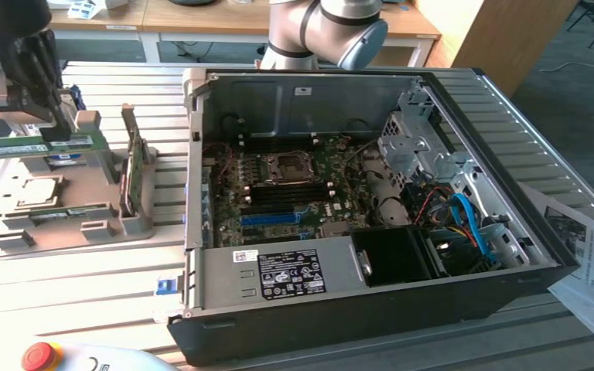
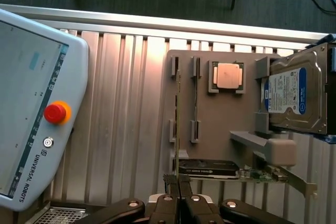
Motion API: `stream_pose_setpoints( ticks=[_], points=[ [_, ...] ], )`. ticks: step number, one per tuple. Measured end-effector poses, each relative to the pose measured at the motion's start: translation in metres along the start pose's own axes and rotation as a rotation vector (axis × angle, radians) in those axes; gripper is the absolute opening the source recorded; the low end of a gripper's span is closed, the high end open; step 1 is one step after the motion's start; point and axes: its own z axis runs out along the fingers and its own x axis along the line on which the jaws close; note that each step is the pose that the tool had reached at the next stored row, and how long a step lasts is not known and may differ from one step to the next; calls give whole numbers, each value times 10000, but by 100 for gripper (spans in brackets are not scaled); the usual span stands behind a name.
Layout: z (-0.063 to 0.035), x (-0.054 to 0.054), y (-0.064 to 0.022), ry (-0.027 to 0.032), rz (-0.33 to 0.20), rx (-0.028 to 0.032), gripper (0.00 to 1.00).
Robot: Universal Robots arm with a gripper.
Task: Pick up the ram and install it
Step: 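Pick up the ram and move it above insertion slot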
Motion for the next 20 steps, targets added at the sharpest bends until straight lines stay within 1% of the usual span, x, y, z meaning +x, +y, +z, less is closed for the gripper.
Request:
stream_pose_setpoints(
  ticks=[20],
  points=[
    [-13,43,-423,1,-2,-1,11]
  ],
)
